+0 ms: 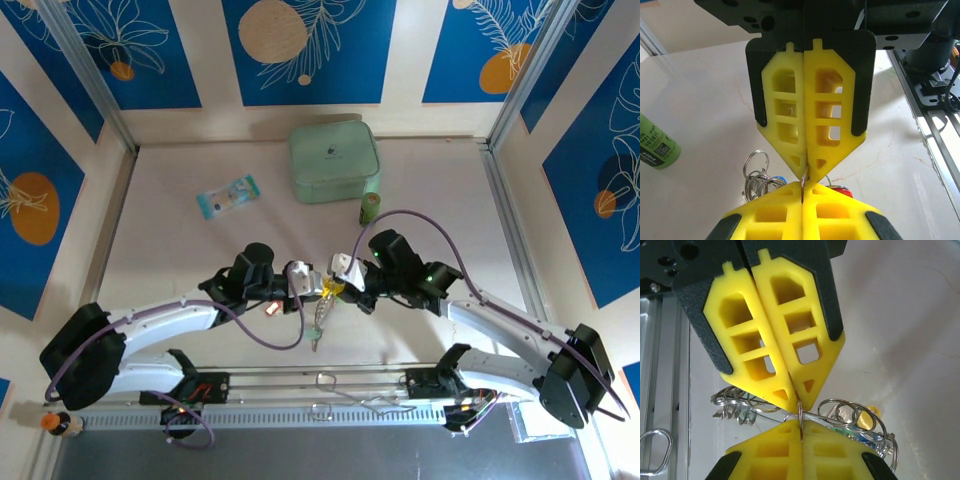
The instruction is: Put the keys on the keyring
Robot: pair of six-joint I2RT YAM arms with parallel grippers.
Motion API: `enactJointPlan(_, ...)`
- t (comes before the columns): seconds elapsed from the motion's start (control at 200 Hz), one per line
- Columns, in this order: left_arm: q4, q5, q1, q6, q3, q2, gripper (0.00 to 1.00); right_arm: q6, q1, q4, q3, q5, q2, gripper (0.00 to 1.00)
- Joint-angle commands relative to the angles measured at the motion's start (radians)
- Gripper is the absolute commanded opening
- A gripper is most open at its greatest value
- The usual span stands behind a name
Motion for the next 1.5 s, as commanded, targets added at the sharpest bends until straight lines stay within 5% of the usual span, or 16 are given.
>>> enactJointPlan(0.0, -0.061, 0.016, -0.006, 0.035, 0.027, 0.008, 0.06, -0.037, 0.026, -0.04, 0.06, -0.009, 0.0, 0.0)
enactJointPlan(0.205, -0.051, 0.021, -0.007, 0.028, 0.023, 0.012, 0.06, -0.013, 0.043, 0.022, 0.052, -0.014, -0.001, 0.0)
enactJointPlan(0.395, 0.012, 0.016, -0.006, 0.015, -0.006, -0.01, 0.0, 0.082, 0.008, 0.24, -0.095, -0.023, -0.088, 0.41)
enactJointPlan(0.625, 0.126, 0.001, -0.005, -0.031, -0.046, -0.021, 0.0, 0.223, -0.066, 0.424, -0.252, -0.096, -0.171, 0.47)
enactJointPlan(0.89, 0.165, 0.017, -0.004, -0.049, -0.051, -0.009, 0.0, 0.208, -0.067, 0.429, -0.251, -0.113, -0.135, 0.41)
enactJointPlan(1.305, 0.128, 0.035, -0.001, -0.051, -0.03, -0.005, 0.0, 0.158, -0.081, 0.394, -0.205, -0.16, -0.092, 0.0)
enactJointPlan(1.39, 0.098, 0.021, -0.001, -0.039, -0.018, 0.006, 0.24, 0.103, -0.083, 0.309, -0.166, -0.154, -0.08, 0.0)
enactJointPlan(1.495, 0.057, 0.019, -0.002, -0.014, 0.0, 0.015, 0.25, 0.026, -0.079, 0.173, -0.097, -0.139, -0.053, 0.0)
